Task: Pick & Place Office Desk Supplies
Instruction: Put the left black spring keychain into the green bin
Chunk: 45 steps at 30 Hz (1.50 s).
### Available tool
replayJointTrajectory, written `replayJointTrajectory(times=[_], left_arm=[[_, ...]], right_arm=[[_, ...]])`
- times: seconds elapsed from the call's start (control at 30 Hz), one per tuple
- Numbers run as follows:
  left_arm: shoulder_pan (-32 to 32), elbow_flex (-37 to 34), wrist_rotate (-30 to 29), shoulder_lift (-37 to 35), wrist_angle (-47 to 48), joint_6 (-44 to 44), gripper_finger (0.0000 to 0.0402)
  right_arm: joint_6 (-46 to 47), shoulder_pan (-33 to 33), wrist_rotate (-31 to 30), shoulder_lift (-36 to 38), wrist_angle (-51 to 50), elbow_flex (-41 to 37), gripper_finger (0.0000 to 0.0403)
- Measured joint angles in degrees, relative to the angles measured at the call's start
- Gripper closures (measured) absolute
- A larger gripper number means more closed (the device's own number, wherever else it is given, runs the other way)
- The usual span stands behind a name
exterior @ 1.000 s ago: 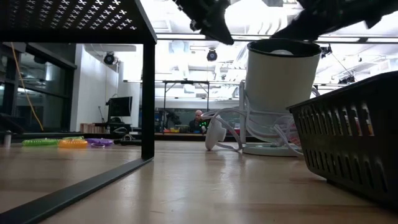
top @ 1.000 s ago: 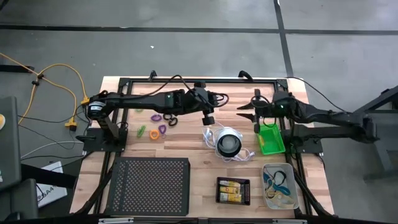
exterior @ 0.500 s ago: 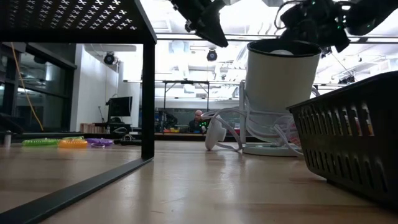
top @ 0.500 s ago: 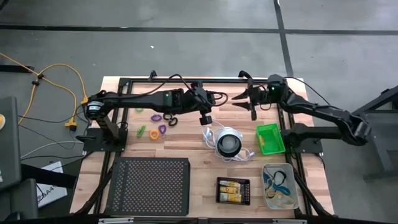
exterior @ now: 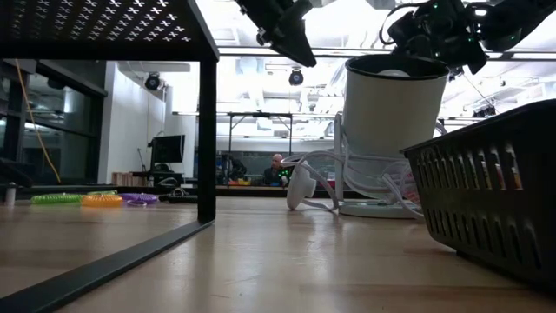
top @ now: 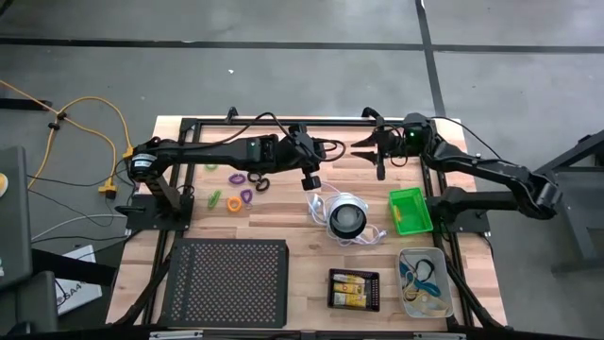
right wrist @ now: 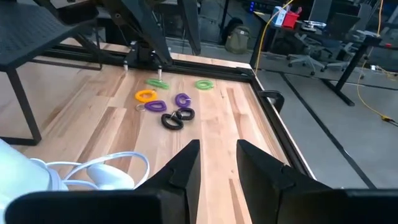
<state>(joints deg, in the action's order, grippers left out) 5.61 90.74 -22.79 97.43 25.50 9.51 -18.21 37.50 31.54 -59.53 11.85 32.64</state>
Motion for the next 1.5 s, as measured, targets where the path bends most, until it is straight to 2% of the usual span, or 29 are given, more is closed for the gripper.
replayJointTrajectory(times=[0.53, 0.67, 0.83, 1.03, 1.1, 1.33, 1.5], left_arm=[[0.0, 0.0, 0.0, 0.0, 5.1, -4.7, 0.0297], [0.0, 0.0, 0.0, 0.0, 10.3, -9.7, 0.0297], [0.9, 0.0, 0.5, 0.0, 21.2, -18.0, 0.0297], [4.7, -0.5, 0.5, 0.0, 31.2, -27.2, 0.0297], [6.1, -1.7, 0.6, 0.0, 31.1, -27.6, 0.0297], [10.8, -7.3, 6.8, 0.0, 30.1, -29.1, 0.0297], [13.2, -15.5, 10.8, -2.3, 22.2, -29.4, 0.0297]], right_arm=[[0.1, 0.0, -0.1, 0.0, -1.1, 0.0, 0.0310], [0.1, 0.0, -0.1, 0.0, -1.1, 0.0, 0.0310], [0.1, 0.0, -0.1, 0.0, -1.1, 0.0, 0.0310], [0.1, 0.0, -0.1, 0.0, -1.1, 0.0, 0.0310], [0.1, 0.0, -0.1, 0.0, -1.1, 0.0, 0.0310], [0.1, 0.0, -0.1, 0.0, -1.1, 0.0, 0.0310], [0.1, 0.0, -0.1, 0.0, -1.2, 0.0, 0.0310]])
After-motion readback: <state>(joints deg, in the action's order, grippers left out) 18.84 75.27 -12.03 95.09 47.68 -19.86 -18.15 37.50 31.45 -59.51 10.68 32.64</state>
